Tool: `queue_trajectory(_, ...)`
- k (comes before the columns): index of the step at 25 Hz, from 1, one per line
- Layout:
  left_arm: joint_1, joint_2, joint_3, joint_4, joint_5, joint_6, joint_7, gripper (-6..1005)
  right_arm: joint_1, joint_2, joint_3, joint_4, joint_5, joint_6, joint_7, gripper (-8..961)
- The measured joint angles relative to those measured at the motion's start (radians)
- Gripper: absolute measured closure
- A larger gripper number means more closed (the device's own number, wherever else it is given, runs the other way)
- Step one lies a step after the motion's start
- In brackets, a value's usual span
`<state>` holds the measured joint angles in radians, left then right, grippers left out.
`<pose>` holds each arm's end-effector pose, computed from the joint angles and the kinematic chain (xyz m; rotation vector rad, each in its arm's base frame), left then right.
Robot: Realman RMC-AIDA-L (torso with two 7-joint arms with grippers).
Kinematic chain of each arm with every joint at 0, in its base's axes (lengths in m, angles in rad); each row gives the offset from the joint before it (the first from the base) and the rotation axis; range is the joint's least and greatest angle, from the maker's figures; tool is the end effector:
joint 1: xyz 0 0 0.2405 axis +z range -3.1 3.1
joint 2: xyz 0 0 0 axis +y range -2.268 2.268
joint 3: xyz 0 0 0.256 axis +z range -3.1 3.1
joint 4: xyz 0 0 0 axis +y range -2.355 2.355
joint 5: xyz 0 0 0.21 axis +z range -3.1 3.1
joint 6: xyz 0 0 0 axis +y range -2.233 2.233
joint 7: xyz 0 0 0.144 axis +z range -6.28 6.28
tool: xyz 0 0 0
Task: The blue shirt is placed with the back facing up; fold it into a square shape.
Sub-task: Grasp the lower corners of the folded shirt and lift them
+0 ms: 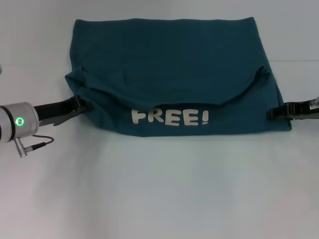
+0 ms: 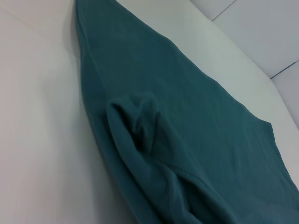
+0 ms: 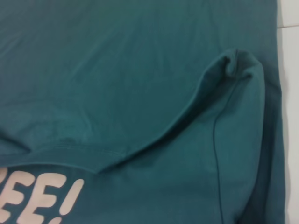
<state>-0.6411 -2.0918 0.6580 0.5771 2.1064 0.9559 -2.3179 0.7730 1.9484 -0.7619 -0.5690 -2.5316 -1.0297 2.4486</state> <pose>-0.2934 0.4024 -0.0039 -1.8588 -1.7301 -0.6620 0.2975 0.4272 0.0380 -2.0470 1.5109 0.0674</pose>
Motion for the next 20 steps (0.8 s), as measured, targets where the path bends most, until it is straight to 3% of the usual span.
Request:
queue_trajectory(10, -0.001, -0.003, 0.000, 0.000, -0.003, -0.013, 0.001, 996, 0.003, 0.020, -0.032, 0.017, -0.001, 0.026, 0.001, 390)
queue_trajectory(20, -0.004, -0.005, 0.000, 0.000, 0.001, -0.014, 0.003, 997, -0.007, 0.026, -0.034, -0.009, 0.037, 0.027, 0.003, 393)
